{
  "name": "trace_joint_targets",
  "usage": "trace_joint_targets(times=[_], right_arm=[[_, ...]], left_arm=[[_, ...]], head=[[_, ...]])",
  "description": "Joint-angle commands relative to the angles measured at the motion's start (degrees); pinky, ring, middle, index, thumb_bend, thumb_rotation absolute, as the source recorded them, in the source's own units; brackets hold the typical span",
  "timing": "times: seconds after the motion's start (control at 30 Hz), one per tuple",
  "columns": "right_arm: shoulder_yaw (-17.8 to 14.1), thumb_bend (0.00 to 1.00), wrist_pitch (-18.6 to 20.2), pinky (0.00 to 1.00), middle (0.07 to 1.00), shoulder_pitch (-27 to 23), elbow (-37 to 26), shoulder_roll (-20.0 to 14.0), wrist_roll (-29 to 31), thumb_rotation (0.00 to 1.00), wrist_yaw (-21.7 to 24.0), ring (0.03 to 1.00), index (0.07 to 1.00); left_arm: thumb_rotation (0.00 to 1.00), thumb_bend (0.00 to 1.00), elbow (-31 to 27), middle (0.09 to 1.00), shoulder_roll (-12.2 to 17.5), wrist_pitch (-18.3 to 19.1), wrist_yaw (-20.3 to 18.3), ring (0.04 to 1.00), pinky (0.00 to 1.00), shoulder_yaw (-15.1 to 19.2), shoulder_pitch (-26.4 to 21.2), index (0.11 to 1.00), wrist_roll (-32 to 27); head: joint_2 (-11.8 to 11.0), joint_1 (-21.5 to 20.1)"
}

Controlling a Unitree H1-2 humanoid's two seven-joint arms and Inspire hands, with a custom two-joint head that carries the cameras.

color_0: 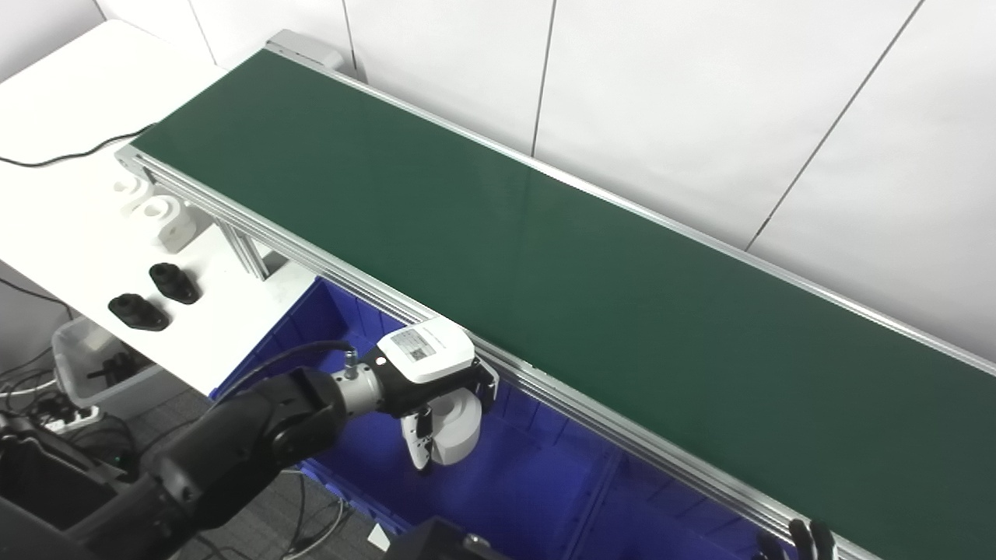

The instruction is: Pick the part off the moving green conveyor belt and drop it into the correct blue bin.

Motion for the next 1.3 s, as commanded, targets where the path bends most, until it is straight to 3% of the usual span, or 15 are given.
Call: trace_joint_targets(times=[0.0, 0.03, 0.1, 0.2, 0.33, 0.57, 0.67, 0.77, 0.83, 0.9, 0.97, 1.03, 1.1, 1.2, 1.27], right_arm=[[-0.5, 0.89, -2.5, 0.87, 0.951, 0.4, -1.1, 0.5, -0.6, 0.83, 0.6, 0.878, 1.0], [-0.6, 0.89, -2.4, 0.86, 0.95, 0.4, -1.1, 0.6, -0.9, 0.83, 0.6, 0.877, 1.0], [-0.7, 0.89, -2.4, 0.86, 0.944, 0.3, -1.2, 0.7, -1.2, 0.83, 0.7, 0.868, 1.0], [-0.7, 0.89, -2.3, 0.86, 0.942, 0.3, -1.2, 0.7, -1.1, 0.82, 0.9, 0.868, 1.0], [-0.7, 0.89, -1.9, 0.85, 0.94, 0.2, -1.4, 0.8, -0.7, 0.81, 1.3, 0.861, 1.0], [-0.7, 0.87, -2.0, 0.85, 0.941, 0.5, -1.8, 0.8, -0.9, 0.8, 1.4, 0.861, 1.0], [-0.8, 0.86, -2.4, 0.85, 0.939, 0.8, -1.9, 1.1, -2.0, 0.81, 1.2, 0.858, 1.0], [-0.8, 0.87, -2.4, 0.85, 0.936, 1.2, -2.1, 1.3, -2.7, 0.81, 1.1, 0.856, 1.0], [-1.0, 0.87, -2.2, 0.84, 0.933, 1.5, -2.4, 1.7, -3.7, 0.82, 0.8, 0.852, 1.0], [-1.1, 0.88, -1.8, 0.83, 0.926, 1.9, -2.8, 2.2, -5.2, 0.83, 0.3, 0.848, 0.999], [-1.0, 0.88, -1.7, 0.82, 0.922, 2.1, -3.1, 2.7, -6.0, 0.83, 0.0, 0.845, 0.993], [-0.8, 0.87, -1.8, 0.81, 0.914, 2.1, -3.3, 2.9, -6.4, 0.83, -0.1, 0.837, 0.983], [-0.3, 0.86, -1.6, 0.82, 0.917, 1.9, -3.4, 2.9, -6.1, 0.82, 0.1, 0.843, 0.985], [0.2, 0.85, -1.6, 0.83, 0.921, 1.7, -3.3, 3.4, -6.5, 0.81, 0.0, 0.849, 0.988], [0.5, 0.84, -1.9, 0.83, 0.923, 1.8, -3.2, 4.2, -7.6, 0.81, -0.3, 0.85, 0.989]], left_arm=[[0.1, 0.84, -1.9, 0.61, 0.5, 3.5, -3.3, 0.539, 0.43, 0.0, -0.9, 0.621, 1.9], [0.11, 0.87, -2.7, 0.622, 0.7, 5.0, -5.7, 0.552, 0.44, -0.3, -0.8, 0.629, 2.5], [0.25, 0.97, -4.0, 0.747, 1.2, 6.9, -9.4, 0.692, 0.54, -0.8, -0.6, 0.753, 3.3], [0.42, 1.0, -5.8, 0.886, 1.9, 8.6, -13.5, 0.836, 0.71, -1.5, -0.4, 0.895, 4.7], [0.56, 1.0, -7.9, 0.953, 2.4, 9.1, -15.4, 0.923, 0.84, -1.5, 0.0, 0.946, 4.1], [0.58, 1.0, -11.7, 0.974, 3.2, 8.5, -17.0, 0.942, 0.86, -1.1, 1.5, 0.953, 2.9], [0.57, 1.0, -15.4, 0.952, 3.4, 8.1, -16.7, 0.916, 0.83, 0.1, 3.2, 0.929, -1.3], [0.6, 1.0, -19.6, 0.915, 2.8, 7.1, -15.2, 0.861, 0.76, 2.1, 5.5, 0.894, -9.3], [0.62, 1.0, -24.4, 0.901, 1.8, 8.1, -15.7, 0.84, 0.72, 3.5, 7.3, 0.887, -18.2], [0.6, 0.96, -31.0, 0.891, -0.3, 13.6, -17.0, 0.816, 0.65, 5.1, 9.6, 0.86, -34.3], [0.61, 0.93, -37.8, 0.876, -1.9, 20.2, -17.5, 0.807, 0.64, 5.7, 10.7, 0.842, -50.5], [0.64, 0.92, -42.3, 0.834, -4.1, 24.7, -16.7, 0.776, 0.64, 5.1, 10.8, 0.802, -59.6], [0.67, 0.94, -43.8, 0.8, -7.6, 26.3, -14.8, 0.738, 0.63, 4.1, 11.8, 0.782, -66.1], [0.63, 0.95, -42.5, 0.814, -13.2, 27.7, -12.4, 0.775, 0.7, 3.6, 14.0, 0.818, -71.7], [0.64, 0.94, -38.1, 0.854, -18.0, 23.4, -10.3, 0.824, 0.76, 3.0, 16.1, 0.872, -69.7]], head=[[0.0, 0.1], [0.0, -0.1], [0.0, -0.1], [0.0, -0.1], [0.0, -0.1], [0.2, -1.3], [0.2, -2.2], [0.4, -3.4], [0.7, -4.7], [1.2, -6.4], [1.5, -8.5], [1.5, -8.5], [1.4, -9.6], [1.5, -11.6], [1.8, -13.7]])
